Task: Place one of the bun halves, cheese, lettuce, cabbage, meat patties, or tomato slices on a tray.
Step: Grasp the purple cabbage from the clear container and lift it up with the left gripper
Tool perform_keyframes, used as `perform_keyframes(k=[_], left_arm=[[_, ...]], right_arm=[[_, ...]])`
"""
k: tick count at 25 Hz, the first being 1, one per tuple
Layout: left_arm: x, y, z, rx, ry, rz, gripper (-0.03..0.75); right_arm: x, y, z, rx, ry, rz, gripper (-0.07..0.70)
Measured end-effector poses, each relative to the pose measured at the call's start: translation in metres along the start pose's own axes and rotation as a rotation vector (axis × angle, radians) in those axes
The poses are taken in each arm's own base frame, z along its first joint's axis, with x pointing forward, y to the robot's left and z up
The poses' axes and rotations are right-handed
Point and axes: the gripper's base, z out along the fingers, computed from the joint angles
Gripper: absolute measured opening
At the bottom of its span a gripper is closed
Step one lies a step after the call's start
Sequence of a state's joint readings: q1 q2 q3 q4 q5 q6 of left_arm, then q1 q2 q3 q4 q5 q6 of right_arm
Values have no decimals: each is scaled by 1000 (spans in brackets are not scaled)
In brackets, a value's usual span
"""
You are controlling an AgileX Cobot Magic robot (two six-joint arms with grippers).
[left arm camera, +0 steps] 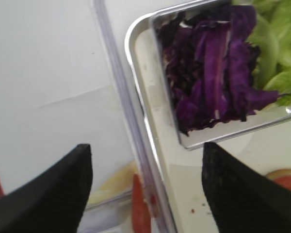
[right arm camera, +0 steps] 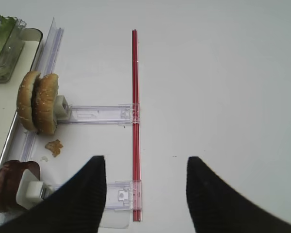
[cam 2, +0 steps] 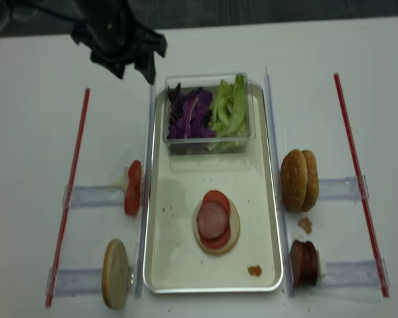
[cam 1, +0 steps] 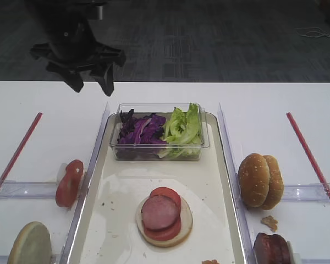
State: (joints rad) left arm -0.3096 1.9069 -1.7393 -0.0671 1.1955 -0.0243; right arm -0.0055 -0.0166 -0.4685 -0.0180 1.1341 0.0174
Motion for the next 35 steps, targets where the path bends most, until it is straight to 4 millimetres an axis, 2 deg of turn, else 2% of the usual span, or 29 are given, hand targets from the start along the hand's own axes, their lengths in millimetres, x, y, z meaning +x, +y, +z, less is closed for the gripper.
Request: perform_keyframes(k=[7,11,28,35], left_arm=[[-17,-38,22,54,-7,49,452],[-24,-48,35,77,-1,58,452],[-25,-51,93,107,96,41,433],[-25,-52,112,126,111,42,382]], right_arm=[[0,0,0,0,0,0,397],[0,0,0,0,0,0,397],[0,0,0,0,0,0,397],[0,0,0,0,0,0,397]])
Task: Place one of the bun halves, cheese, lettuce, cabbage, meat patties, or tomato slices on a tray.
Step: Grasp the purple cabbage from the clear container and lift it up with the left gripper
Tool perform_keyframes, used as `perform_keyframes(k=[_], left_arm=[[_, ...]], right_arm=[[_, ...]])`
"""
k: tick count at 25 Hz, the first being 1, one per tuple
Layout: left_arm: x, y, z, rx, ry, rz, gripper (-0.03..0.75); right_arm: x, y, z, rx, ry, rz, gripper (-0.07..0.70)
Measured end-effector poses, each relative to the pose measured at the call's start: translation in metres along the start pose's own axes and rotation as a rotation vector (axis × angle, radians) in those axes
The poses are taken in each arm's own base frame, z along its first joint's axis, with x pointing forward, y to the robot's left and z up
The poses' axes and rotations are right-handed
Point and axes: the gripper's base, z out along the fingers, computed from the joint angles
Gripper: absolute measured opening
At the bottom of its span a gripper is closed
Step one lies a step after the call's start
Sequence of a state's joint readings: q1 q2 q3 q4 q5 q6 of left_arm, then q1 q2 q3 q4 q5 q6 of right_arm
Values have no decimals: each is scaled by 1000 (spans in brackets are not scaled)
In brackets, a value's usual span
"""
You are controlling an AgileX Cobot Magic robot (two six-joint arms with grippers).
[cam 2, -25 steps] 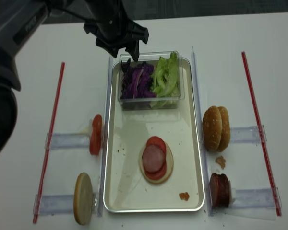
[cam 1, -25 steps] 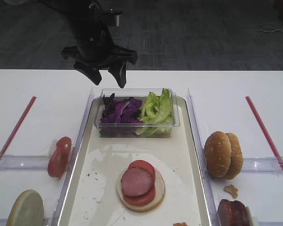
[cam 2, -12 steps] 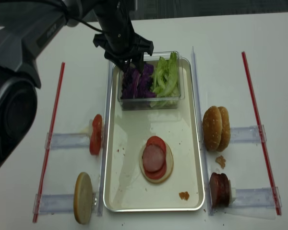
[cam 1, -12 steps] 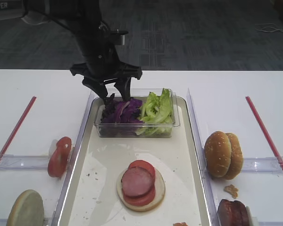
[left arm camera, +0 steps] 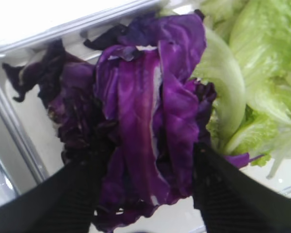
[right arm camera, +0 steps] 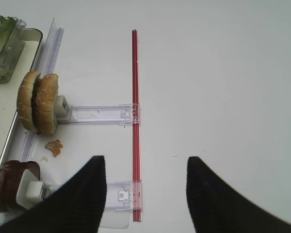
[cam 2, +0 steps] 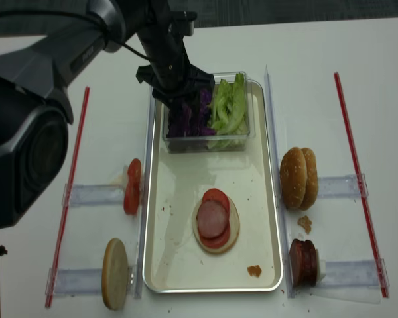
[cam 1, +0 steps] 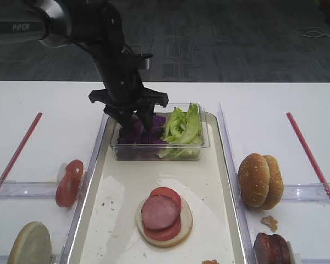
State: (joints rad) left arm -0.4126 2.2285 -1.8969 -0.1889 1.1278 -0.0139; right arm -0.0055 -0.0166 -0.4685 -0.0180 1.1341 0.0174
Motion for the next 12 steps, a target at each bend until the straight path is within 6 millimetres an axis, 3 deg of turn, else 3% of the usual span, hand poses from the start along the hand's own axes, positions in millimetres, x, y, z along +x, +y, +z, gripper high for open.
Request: perform_keyframes(k=[12], left_arm=[[-2,2,21,14,26,-1,341]], right_arm=[[0,0,0,0,0,0,397]])
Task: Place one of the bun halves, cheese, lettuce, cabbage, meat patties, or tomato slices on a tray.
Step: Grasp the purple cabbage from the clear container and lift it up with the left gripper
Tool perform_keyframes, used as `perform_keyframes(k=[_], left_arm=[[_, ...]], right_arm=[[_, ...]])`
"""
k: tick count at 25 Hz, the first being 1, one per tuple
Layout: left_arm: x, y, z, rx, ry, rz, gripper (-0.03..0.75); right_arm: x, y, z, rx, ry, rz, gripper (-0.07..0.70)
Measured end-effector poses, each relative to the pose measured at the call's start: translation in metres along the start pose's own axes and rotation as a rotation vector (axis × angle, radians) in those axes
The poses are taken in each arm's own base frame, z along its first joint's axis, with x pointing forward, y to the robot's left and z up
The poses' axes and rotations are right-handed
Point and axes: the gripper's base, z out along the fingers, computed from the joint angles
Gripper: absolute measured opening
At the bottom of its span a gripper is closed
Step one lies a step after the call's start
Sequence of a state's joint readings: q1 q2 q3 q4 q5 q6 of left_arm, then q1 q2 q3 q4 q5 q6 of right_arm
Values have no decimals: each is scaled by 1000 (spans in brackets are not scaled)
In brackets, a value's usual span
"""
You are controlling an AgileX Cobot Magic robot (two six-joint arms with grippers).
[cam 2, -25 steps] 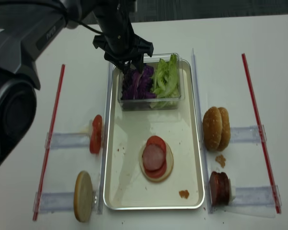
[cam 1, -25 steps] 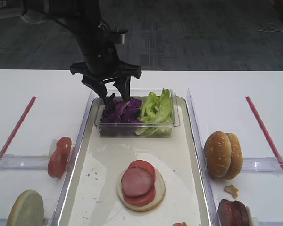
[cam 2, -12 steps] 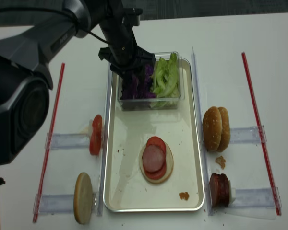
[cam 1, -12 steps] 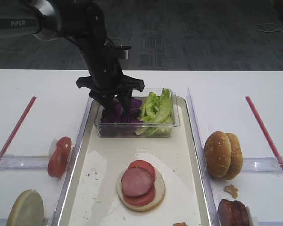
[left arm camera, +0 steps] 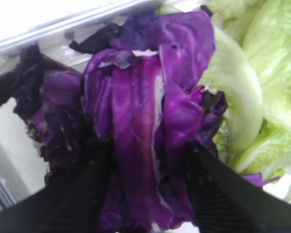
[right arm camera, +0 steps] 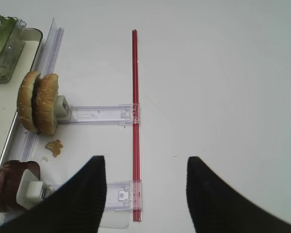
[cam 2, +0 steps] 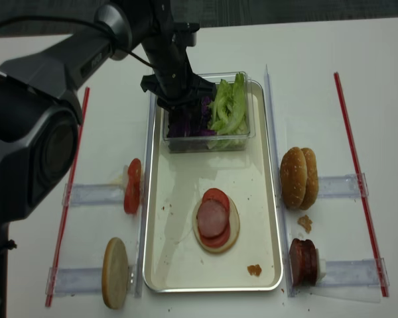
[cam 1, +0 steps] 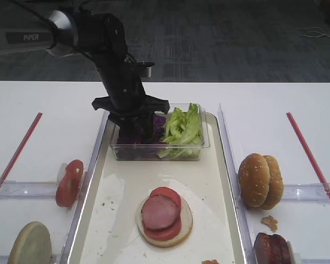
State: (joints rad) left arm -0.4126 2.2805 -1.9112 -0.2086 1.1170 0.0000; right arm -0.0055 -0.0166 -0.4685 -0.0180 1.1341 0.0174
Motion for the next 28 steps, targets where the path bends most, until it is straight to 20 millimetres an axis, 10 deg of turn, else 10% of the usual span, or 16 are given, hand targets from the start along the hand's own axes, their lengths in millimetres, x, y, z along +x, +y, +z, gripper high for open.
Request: perform_keyframes(k=[14,28], left_arm=[[1,0,3,8,18,11,85],[-15,-8,-30,12,-35,39,74]], right_arm=[[0,0,0,0,0,-2,397],[0,0,0,0,0,-4,397]])
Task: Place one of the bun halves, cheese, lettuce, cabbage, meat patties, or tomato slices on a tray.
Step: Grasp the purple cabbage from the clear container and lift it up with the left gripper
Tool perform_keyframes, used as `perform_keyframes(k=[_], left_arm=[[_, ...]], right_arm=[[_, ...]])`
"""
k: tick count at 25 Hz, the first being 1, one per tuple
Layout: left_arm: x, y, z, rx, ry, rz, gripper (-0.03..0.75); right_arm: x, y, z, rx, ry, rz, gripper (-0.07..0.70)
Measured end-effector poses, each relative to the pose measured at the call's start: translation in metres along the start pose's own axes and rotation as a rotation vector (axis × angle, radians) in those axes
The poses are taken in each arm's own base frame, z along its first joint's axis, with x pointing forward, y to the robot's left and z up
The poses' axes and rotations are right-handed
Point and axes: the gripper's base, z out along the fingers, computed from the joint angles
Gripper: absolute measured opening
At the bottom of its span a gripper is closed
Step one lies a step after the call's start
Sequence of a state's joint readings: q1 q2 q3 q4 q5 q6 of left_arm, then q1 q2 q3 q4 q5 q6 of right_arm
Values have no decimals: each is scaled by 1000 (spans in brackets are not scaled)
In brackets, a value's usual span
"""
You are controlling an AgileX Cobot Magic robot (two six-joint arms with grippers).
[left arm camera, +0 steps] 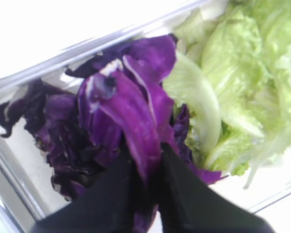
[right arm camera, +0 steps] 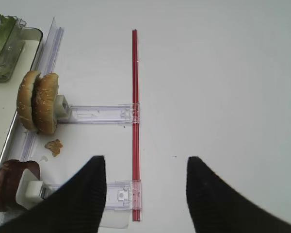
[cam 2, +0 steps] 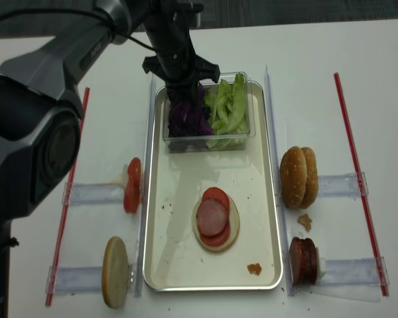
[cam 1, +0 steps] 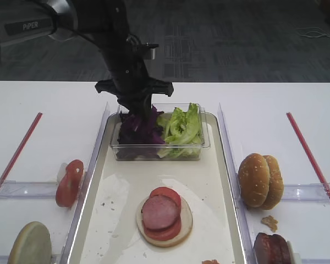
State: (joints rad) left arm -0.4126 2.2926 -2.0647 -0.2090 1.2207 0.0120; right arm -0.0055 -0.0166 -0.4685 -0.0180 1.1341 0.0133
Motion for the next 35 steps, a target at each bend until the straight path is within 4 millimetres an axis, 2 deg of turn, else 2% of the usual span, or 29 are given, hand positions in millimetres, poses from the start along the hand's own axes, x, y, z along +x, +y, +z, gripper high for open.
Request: perform_keyframes(k=[9,22,35], left_arm=[[-4,-2,-11,-8,-31,-8,72],[-2,-10,-55,-5,-112,-1,72],[2,-18,-85,21,-169,-16,71]], right_arm=[[0,0,0,0,0,0,397],[0,0,0,0,0,0,397],[0,0,0,0,0,2,397]])
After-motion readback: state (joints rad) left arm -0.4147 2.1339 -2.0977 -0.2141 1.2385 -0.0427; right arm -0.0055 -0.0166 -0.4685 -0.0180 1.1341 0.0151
